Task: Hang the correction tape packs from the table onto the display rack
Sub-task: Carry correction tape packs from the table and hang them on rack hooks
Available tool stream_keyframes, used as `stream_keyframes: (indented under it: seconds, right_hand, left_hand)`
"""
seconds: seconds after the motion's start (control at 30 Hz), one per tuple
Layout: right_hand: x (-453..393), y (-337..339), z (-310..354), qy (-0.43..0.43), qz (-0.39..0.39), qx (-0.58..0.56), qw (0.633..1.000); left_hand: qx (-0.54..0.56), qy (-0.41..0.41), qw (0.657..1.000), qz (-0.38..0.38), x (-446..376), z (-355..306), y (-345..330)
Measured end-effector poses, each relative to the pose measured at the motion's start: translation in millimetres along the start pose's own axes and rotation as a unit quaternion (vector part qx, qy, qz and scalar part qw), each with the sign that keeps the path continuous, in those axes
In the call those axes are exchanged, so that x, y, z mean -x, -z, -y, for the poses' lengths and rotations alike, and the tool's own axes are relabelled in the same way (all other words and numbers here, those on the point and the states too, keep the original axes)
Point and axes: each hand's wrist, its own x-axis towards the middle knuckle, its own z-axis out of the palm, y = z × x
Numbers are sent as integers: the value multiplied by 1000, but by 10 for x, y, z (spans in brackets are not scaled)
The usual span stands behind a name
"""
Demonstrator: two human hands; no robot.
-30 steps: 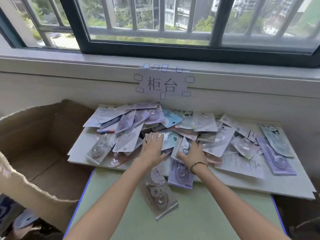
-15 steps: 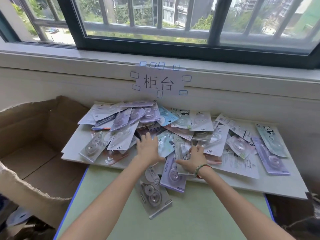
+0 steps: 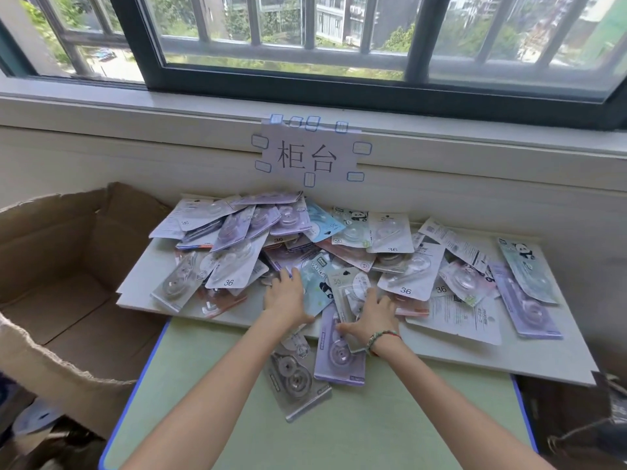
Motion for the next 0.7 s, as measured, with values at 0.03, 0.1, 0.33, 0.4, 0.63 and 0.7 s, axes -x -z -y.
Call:
stream_keyframes:
  seconds: [0.03, 0.1, 0.33, 0.4, 0.63, 0.7]
  right_hand:
    - [1, 7, 0, 2, -1, -3, 1000]
    - [6, 18, -5, 5, -4, -8, 1000]
    - [65, 90, -69, -1, 4, -30, 1000]
    - [109, 149, -68, 7, 13, -36, 999]
    - [251, 369, -134, 48, -15, -58, 997]
    - [286, 439, -177, 47, -43, -59, 996]
  left_hand:
    - [4, 1, 1000, -5, 9, -11, -19]
    - [12, 2, 1000, -11, 29, -33, -51]
    - [63, 30, 997, -40, 150, -16, -27]
    - [93, 61, 993, -48, 209, 3, -8]
    - [182, 94, 973, -101, 432, -72, 31]
    - [221, 84, 963, -130, 505, -132, 46]
